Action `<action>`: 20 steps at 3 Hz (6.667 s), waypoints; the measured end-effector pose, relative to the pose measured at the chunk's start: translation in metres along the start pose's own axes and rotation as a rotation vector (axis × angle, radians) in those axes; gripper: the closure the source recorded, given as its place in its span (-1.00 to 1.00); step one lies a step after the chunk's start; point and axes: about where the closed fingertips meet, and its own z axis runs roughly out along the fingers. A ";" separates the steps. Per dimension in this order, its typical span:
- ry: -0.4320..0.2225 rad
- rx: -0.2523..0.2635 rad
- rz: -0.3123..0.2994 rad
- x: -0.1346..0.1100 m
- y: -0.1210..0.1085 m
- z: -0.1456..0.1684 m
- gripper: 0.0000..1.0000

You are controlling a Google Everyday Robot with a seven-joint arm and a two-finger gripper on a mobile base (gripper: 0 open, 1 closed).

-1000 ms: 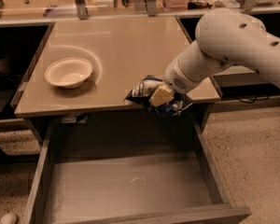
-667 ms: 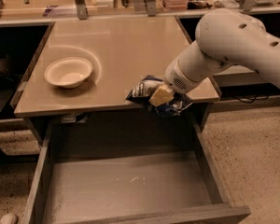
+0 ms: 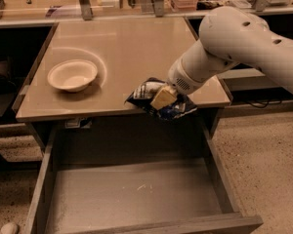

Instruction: Pick blue chip bag from top drawer and place on counter

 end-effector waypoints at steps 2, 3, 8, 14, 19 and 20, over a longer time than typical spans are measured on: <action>0.012 0.173 0.031 0.004 -0.004 -0.083 1.00; 0.002 0.262 0.022 -0.001 -0.026 -0.110 1.00; -0.128 0.111 -0.062 -0.057 -0.128 0.011 1.00; -0.126 0.060 -0.049 -0.049 -0.118 0.027 -1.00; 0.217 0.500 -0.065 -0.096 -0.074 -0.143 -1.00; 0.250 0.607 0.019 -0.076 -0.069 -0.205 -1.00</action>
Offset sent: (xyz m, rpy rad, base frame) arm -0.0401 -0.0801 0.1291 -0.1167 -0.2236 -0.2215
